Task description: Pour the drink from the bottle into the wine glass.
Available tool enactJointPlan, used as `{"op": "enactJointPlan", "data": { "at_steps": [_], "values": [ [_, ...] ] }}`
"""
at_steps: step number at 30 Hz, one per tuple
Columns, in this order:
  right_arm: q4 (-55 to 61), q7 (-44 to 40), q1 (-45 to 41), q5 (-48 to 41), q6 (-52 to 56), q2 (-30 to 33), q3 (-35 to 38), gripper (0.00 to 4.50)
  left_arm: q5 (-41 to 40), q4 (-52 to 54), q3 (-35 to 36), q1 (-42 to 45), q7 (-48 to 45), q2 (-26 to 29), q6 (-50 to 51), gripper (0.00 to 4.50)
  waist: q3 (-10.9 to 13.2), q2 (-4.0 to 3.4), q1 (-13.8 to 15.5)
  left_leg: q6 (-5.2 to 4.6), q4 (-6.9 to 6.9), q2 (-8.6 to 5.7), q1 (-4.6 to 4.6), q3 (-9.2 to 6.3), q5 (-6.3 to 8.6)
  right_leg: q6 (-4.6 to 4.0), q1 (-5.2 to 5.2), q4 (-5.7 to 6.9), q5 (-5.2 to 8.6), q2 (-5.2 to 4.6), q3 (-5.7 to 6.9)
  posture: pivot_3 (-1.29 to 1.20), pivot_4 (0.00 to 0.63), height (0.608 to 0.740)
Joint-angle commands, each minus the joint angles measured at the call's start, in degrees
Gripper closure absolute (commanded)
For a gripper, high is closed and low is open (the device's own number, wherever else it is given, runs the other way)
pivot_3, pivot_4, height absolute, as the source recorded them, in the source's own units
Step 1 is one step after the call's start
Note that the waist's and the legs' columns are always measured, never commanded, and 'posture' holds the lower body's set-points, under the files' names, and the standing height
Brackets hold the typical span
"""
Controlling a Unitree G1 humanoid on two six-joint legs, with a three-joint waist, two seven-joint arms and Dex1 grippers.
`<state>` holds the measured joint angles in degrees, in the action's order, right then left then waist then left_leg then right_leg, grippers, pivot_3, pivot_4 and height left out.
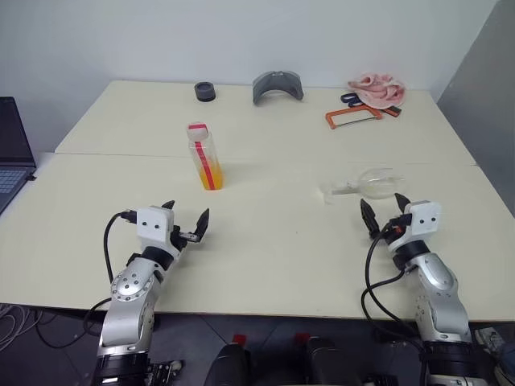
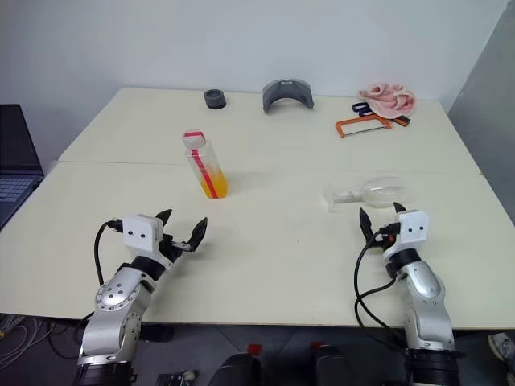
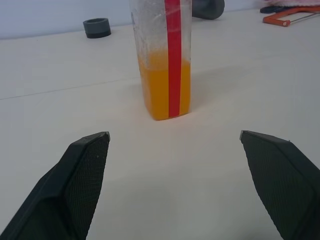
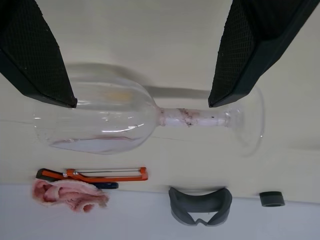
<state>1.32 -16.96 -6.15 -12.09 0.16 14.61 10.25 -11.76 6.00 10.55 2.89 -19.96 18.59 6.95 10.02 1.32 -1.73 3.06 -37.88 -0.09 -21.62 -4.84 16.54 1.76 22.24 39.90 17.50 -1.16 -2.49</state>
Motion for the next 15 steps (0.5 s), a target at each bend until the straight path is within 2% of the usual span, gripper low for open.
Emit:
{"op": "enactJointPlan", "data": {
  "at_steps": [1,15],
  "values": [
    [0.61,0.69,-0.77,0.05,-1.57,0.55,1.40,0.00,-0.78,1.96,0.20,0.55,-0.75,0.23,-1.32,0.03,0.00,0.00,0.00,0.00,0.00,0.00,0.00,0.00,0.00,0.00,0.00,0.00,0.00,0.00,0.00,0.00,0.150,0.740],
    [0.40,0.30,-0.48,-0.29,-1.43,0.69,0.74,0.00,-0.17,2.53,0.60,0.41,0.81,0.10,-1.33,0.03,0.00,0.00,0.00,0.00,0.00,0.00,0.00,0.00,0.00,0.00,0.00,0.00,0.00,0.00,0.00,0.00,0.150,0.740]
  ]
}}
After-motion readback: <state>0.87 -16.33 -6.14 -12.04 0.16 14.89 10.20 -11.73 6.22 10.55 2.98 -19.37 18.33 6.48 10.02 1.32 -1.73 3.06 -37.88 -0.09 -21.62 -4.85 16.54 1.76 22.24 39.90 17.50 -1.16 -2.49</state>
